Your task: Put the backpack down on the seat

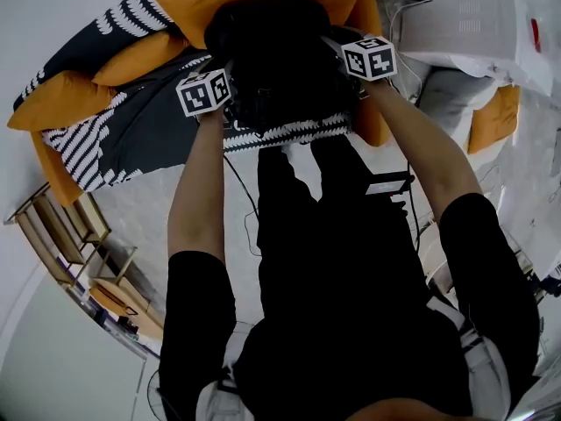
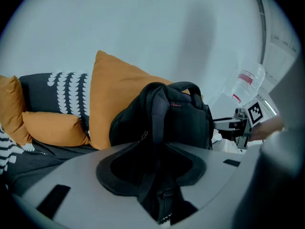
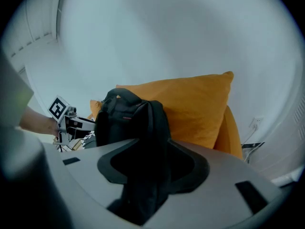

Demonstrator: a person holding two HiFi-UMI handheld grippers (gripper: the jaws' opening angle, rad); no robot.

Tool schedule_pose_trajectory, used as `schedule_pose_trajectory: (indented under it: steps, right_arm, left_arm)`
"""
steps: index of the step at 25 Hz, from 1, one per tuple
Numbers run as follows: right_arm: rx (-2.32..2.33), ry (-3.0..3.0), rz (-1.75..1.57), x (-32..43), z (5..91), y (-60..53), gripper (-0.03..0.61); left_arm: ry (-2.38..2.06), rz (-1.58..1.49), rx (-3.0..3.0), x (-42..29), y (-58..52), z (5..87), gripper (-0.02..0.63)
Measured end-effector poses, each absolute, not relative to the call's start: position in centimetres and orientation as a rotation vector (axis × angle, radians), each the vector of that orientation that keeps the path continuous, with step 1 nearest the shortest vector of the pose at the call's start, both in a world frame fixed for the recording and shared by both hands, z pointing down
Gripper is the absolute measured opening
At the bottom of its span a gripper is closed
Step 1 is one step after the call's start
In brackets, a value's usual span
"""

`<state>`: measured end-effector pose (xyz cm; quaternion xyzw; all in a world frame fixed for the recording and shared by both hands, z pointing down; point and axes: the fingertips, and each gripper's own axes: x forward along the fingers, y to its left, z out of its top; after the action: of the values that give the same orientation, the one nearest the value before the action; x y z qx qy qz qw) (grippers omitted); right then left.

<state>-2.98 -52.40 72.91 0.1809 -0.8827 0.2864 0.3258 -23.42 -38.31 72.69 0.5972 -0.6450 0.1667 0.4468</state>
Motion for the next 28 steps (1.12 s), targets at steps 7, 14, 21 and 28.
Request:
schedule_pose_trajectory:
  steps: [7,14,21,28]
  right_arm:
    - [0.717,-2.408,0.760,3.2,65.2,-50.9,0.057]
    - [0.797,-2.696,0.610,2.6,50.9,-44.3,0.031]
    - [1.012,-2.897,0.438,2.6,39.3,-37.4,0.031]
    - [0.847,-3.059,0.241,2.1,31.7,-30.6,0.031]
  left_arm:
    - [-1.585,0.252,1.621,-22.9,-33.9,67.1,0.041]
    - [-1.629,0.078,1.941,-22.8,-32.2,54.5,0.016]
    - [-1.690,-0.097,2.182,-22.4,-28.4,42.0,0.017]
    - [-1.524,-0.432,2.304,-18.7,-22.6,33.9,0.015]
